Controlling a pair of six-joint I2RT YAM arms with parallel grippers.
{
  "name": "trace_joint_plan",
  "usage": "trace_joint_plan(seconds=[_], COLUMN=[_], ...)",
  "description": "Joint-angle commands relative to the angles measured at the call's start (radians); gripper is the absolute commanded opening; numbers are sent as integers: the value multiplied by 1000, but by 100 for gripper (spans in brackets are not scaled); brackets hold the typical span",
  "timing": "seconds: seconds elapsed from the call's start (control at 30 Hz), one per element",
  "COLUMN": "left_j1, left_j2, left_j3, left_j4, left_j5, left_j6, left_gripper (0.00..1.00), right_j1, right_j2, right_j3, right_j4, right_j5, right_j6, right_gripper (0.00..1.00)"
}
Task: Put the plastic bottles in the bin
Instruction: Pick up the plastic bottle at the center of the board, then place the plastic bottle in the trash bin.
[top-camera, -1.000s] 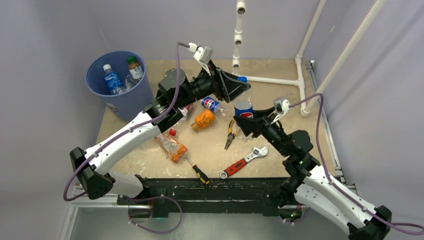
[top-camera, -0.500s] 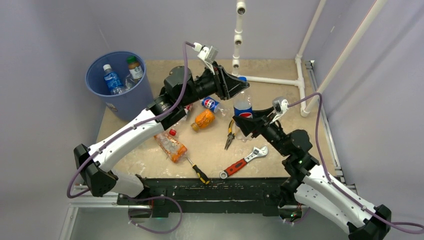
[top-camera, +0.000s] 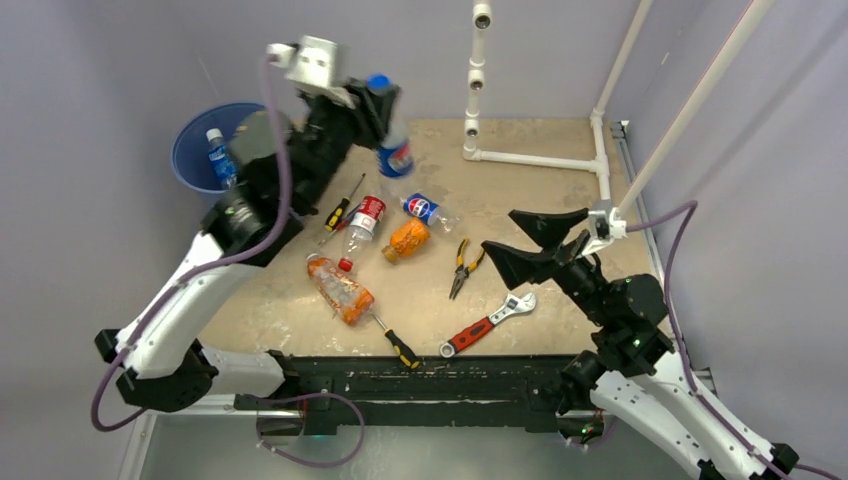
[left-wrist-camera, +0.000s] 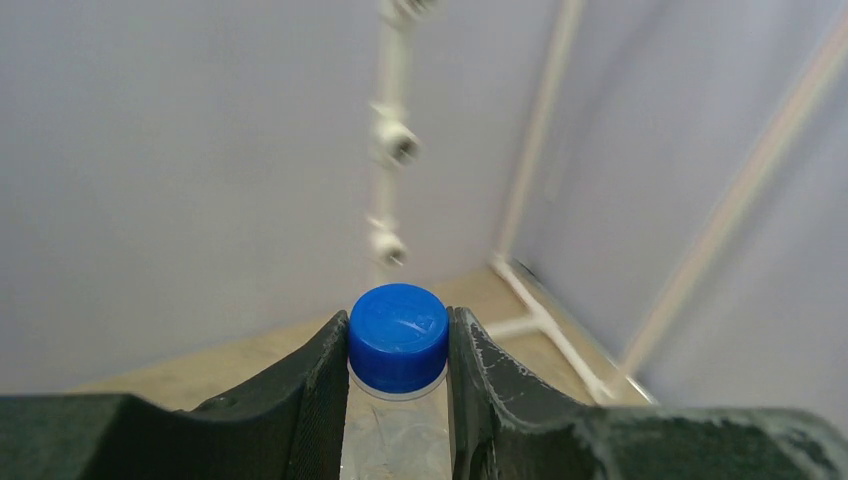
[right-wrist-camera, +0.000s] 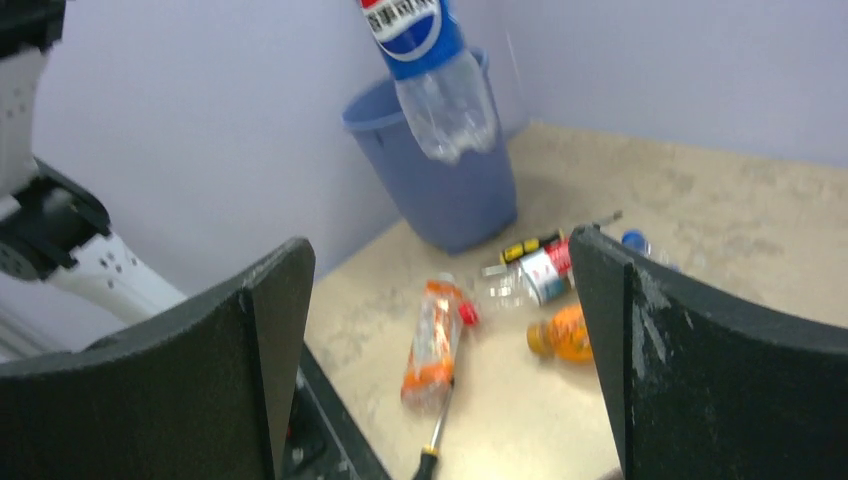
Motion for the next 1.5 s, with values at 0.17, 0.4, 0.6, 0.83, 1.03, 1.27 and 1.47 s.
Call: trace_joint_plan(seconds=[0.17,0.4,0.6,0.83,1.03,1.27,1.47], left_j1=[130,350,504,588,628,679,689], left_j2=[0,116,207,298,300,283,270], left_j3=[59,-4,-89,-242,-353,-426,-436], left_j4=[444,740,938,1043,923,714,652], left_j5=[-770,-799,-805,-821,-798,-745,-725], left_j6=[761,850,813,737,522,287,257], left_gripper=[0,0,0,0,0,0,6], right_j1=[3,3,3,3,3,3,3], right_j2=[-13,-34,-87,-93,-99,-76,-63], right_j3=[-41,-81,-132,-161,-166,-169,-162], right_j4=[13,37,43,43,40,44,43], right_j5=[-7,-49,-67,-73,-68,-74,-74], right_j6=[11,23,32,17,6,8,5], right_gripper=[99,98,98,98,98,98,98])
